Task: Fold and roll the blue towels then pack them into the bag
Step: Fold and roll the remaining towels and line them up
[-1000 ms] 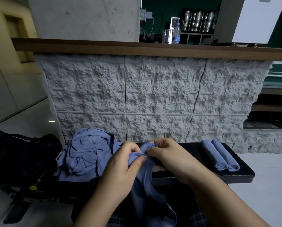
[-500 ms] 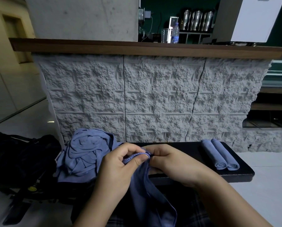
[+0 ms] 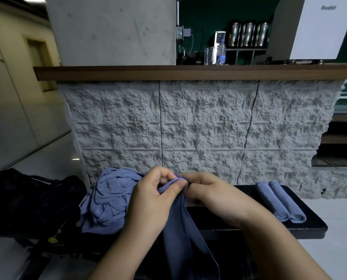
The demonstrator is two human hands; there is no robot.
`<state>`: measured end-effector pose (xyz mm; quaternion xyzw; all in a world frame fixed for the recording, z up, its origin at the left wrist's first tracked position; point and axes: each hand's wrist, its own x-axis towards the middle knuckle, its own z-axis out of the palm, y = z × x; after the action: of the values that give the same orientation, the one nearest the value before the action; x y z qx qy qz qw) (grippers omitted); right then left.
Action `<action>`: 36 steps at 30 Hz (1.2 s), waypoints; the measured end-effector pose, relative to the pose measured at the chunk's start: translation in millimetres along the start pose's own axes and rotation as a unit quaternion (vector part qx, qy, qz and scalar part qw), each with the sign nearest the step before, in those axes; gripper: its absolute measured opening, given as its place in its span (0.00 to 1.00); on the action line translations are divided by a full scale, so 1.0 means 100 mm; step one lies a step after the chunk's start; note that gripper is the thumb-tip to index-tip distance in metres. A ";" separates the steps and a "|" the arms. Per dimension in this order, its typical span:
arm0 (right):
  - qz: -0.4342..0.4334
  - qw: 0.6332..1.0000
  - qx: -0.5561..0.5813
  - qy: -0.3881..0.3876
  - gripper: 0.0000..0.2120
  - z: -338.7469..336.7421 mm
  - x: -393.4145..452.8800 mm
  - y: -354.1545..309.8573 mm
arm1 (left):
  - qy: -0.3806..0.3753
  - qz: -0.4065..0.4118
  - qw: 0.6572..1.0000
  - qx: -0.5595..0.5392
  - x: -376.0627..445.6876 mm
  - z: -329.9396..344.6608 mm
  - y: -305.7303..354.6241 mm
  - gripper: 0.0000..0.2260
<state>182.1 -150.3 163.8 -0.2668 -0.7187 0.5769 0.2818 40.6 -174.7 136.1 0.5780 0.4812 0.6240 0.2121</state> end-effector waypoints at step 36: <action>-0.092 0.864 -0.231 0.437 0.14 -1.55 -0.34 -1.54 | -0.097 0.314 0.713 0.620 1.24 -1.10 1.45 0.28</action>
<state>306.9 -98.8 338.2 -0.4818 -0.6559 0.1894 0.5494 -49.1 -177.0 336.9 0.7547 0.5278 0.1572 -0.3566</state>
